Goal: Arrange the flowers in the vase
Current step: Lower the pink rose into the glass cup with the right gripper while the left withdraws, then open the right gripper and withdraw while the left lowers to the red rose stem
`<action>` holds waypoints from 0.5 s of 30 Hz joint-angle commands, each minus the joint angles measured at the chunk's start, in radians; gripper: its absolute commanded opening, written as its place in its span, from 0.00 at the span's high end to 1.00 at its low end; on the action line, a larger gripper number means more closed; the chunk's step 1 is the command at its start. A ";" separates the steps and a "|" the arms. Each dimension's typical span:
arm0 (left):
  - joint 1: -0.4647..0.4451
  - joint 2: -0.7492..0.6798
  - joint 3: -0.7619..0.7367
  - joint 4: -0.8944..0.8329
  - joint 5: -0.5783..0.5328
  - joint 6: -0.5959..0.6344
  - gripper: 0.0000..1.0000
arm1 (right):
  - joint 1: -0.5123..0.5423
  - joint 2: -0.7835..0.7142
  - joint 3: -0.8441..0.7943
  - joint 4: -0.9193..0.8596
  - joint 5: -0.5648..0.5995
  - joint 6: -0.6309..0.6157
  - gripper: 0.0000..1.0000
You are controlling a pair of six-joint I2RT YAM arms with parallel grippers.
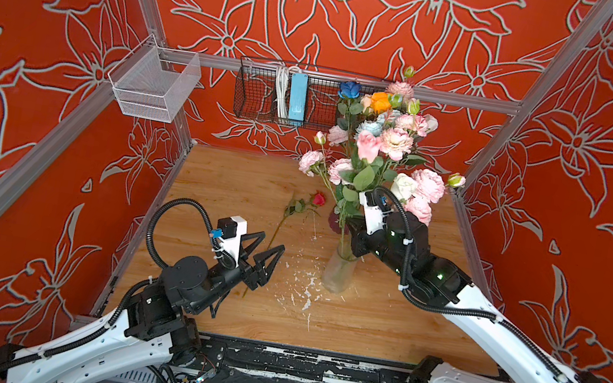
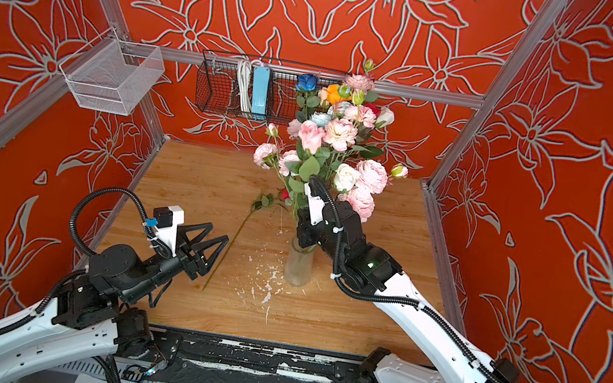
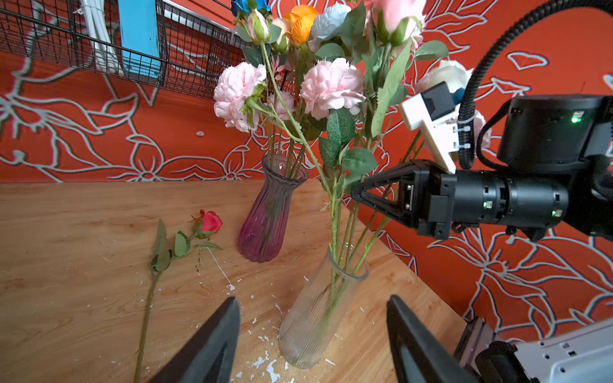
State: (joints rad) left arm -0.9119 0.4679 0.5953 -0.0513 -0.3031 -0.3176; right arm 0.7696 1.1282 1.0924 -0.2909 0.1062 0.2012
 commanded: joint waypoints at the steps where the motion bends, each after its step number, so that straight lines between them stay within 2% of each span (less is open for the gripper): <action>1: -0.005 0.035 -0.005 -0.013 -0.047 -0.012 0.27 | 0.004 -0.038 -0.008 0.024 0.029 0.006 0.66; 7: -0.004 0.095 0.008 -0.072 -0.137 -0.046 0.24 | 0.005 -0.113 0.022 -0.019 0.012 0.021 0.57; 11: 0.003 0.161 0.038 -0.196 -0.242 -0.133 0.22 | 0.012 -0.168 0.050 -0.054 -0.023 0.035 0.53; 15: 0.060 0.256 0.075 -0.345 -0.227 -0.246 0.23 | 0.016 -0.217 0.058 -0.081 -0.064 0.039 0.51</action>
State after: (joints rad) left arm -0.8864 0.6788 0.6338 -0.2562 -0.4824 -0.4480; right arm 0.7765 0.9390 1.1198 -0.3332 0.0807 0.2230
